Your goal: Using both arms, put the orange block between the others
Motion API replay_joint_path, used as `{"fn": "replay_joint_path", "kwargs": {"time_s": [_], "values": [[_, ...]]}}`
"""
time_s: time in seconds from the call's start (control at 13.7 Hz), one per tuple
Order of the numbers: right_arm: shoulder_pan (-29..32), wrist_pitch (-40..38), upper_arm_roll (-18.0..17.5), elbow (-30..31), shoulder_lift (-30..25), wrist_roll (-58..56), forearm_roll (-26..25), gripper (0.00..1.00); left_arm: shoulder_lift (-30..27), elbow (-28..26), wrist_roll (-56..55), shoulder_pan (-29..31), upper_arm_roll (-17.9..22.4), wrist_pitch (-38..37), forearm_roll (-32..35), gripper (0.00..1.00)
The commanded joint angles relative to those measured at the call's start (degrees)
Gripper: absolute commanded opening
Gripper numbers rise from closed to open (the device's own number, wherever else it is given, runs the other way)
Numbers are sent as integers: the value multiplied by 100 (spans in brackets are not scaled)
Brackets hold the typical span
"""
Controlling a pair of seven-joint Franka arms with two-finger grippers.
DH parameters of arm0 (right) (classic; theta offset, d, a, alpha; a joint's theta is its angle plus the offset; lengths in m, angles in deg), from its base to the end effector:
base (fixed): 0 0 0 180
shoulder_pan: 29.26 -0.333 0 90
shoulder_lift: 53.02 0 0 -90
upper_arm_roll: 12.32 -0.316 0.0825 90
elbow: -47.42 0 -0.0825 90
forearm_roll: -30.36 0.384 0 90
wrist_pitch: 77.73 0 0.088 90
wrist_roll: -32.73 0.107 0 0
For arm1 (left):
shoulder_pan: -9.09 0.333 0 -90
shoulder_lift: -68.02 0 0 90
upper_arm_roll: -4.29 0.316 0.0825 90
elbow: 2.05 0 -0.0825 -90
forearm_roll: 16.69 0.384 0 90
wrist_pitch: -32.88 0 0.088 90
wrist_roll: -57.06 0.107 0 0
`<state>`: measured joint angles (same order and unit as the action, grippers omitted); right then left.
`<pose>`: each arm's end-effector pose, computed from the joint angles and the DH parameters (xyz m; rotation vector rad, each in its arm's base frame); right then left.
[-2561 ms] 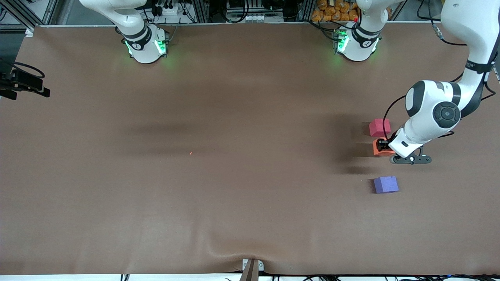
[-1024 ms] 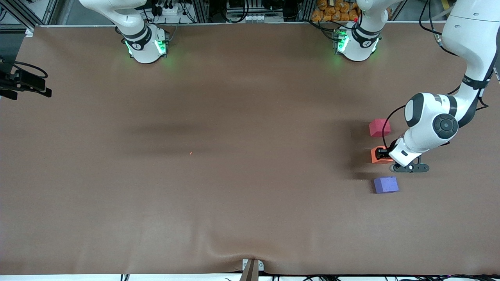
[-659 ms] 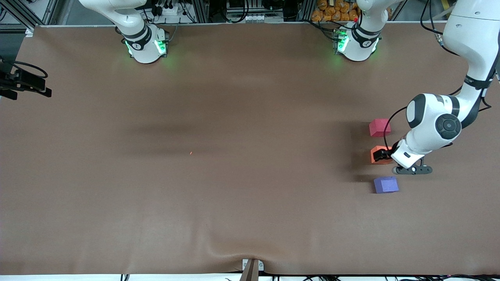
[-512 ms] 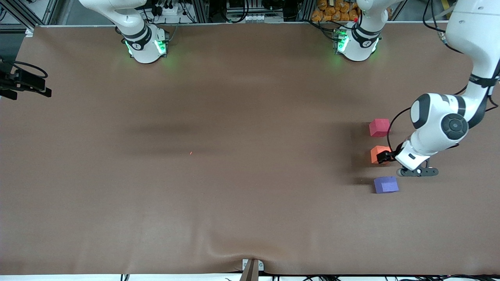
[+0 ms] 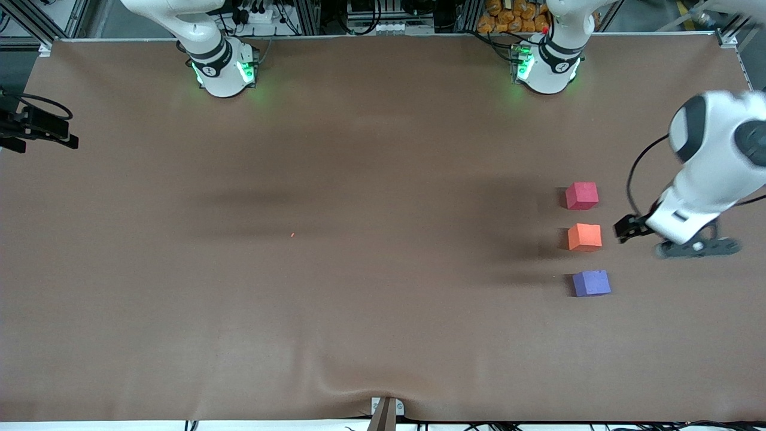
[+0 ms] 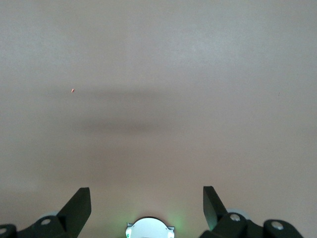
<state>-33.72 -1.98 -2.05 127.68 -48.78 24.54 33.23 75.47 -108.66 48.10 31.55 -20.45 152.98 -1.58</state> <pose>0.5485 -0.0451 0.6425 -3.0781 -0.0764 0.2252 0.6053 -0.0023 0.4651 -2.9657 -0.0058 -0.2032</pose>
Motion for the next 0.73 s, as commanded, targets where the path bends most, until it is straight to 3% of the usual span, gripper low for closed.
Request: {"fn": "replay_joint_path", "kwargs": {"time_s": [0.0,0.15,0.44,0.51,0.66], "values": [[15,-52,-17,-37,-11,81,-58,100,-218,1111,-27,48,-267,-1465,-200,100],[-2,-52,-17,-20,-11,81,-58,100,-182,1878,-27,39,-286,-2364,-605,100],[-11,-52,-17,-20,-11,90,-58,100,-252,2460,43,-74,-278,-2921,-983,100],[-11,-52,-17,-20,-11,90,-58,100,-366,2444,52,-502,-77,-2956,-1010,100],[-11,-52,-17,-20,-11,90,-58,100,-489,2444,166,-1450,1027,-3280,-1177,100]]}}
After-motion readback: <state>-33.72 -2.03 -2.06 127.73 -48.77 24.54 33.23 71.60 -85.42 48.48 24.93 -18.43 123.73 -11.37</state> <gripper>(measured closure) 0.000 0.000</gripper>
